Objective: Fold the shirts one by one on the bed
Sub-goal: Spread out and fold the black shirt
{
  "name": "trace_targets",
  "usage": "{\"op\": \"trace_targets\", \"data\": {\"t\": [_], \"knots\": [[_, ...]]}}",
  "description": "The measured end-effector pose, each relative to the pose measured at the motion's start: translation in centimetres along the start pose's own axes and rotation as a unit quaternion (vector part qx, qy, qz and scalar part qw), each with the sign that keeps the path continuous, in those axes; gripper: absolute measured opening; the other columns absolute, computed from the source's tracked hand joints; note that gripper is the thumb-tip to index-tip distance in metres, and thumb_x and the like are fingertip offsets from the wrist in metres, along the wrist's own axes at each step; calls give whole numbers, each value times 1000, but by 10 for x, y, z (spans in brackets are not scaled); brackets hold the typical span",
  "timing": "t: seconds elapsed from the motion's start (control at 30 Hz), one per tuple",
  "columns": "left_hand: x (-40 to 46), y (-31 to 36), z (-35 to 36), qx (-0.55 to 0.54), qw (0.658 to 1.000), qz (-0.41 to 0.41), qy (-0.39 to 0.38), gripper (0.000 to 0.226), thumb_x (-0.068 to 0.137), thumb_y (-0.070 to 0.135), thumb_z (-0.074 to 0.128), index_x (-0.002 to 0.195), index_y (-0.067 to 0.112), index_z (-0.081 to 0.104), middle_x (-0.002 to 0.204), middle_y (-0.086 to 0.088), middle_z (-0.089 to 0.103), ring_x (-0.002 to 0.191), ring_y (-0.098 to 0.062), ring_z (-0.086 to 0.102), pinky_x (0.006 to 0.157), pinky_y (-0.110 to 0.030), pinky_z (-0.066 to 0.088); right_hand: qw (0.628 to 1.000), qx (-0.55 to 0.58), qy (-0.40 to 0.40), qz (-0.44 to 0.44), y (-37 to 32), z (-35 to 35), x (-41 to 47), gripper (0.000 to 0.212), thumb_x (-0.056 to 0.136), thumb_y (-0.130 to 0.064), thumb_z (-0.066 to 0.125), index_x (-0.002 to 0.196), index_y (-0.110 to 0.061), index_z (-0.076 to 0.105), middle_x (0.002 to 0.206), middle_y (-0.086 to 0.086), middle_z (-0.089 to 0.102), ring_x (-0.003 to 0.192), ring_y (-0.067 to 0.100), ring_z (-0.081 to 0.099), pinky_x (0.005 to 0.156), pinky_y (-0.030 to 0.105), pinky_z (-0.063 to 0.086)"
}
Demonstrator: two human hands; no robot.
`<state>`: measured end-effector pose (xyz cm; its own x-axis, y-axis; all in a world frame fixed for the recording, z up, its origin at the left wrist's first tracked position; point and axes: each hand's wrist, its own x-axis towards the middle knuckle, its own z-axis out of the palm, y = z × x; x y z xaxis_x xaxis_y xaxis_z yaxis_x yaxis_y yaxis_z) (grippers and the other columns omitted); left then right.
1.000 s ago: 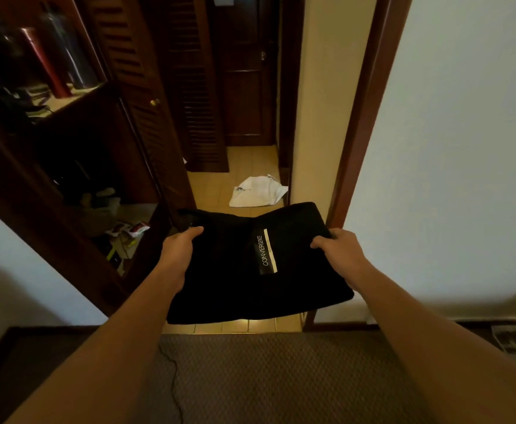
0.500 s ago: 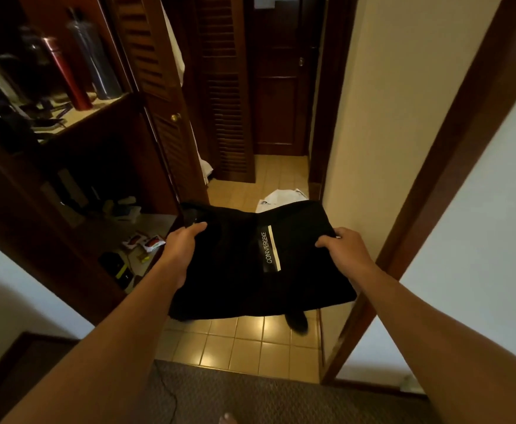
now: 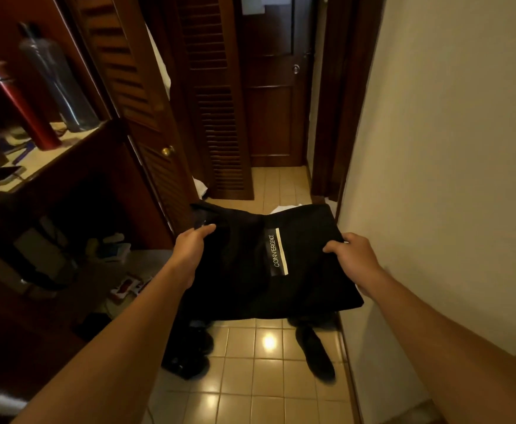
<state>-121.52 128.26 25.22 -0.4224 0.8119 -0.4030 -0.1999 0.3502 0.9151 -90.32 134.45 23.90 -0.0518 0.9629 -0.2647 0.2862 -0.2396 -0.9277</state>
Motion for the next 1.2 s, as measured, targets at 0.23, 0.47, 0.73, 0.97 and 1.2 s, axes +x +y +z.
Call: {"op": "trace_targets", "data": {"t": [0.23,0.47,0.73,0.97,1.2], "knots": [[83,34,13,8,1000,-8,-10,39,91,39,68,124,19,64,121,-7,70,111,-30,67,104,-50,49,1000,-5,14,8,-25,19,78,16,92,-20,65,108,-18,61,107,3,65,101,23,61,85,37,51],[171,63,58,17,1000,-9,6,46,90,39,69,130,15,62,119,-9,71,108,-32,69,103,-51,50,1000,4,9,19,-42,16,180,20,88,-17,67,108,-17,67,106,5,69,101,27,64,94,45,54],[255,96,107,29,999,-10,32,30,93,39,66,117,21,67,115,-4,72,106,-27,68,104,-48,50,999,-28,5,31,-67,9,298,33,87,-24,69,118,-16,64,111,6,67,102,28,64,93,47,54],[338,117,130,11,998,-9,58,26,98,29,64,120,15,66,103,-2,72,97,-22,68,88,-37,53,998,-47,-11,36,-87,33,396,33,89,-25,67,121,-18,62,109,4,64,99,25,62,86,41,52],[462,151,126,24,996,-12,89,43,90,36,68,128,16,67,114,-2,72,105,-25,67,105,-46,49,996,-61,-41,41,-120,84,522,52,86,-27,69,136,-19,56,124,6,62,111,27,61,100,50,50]]}}
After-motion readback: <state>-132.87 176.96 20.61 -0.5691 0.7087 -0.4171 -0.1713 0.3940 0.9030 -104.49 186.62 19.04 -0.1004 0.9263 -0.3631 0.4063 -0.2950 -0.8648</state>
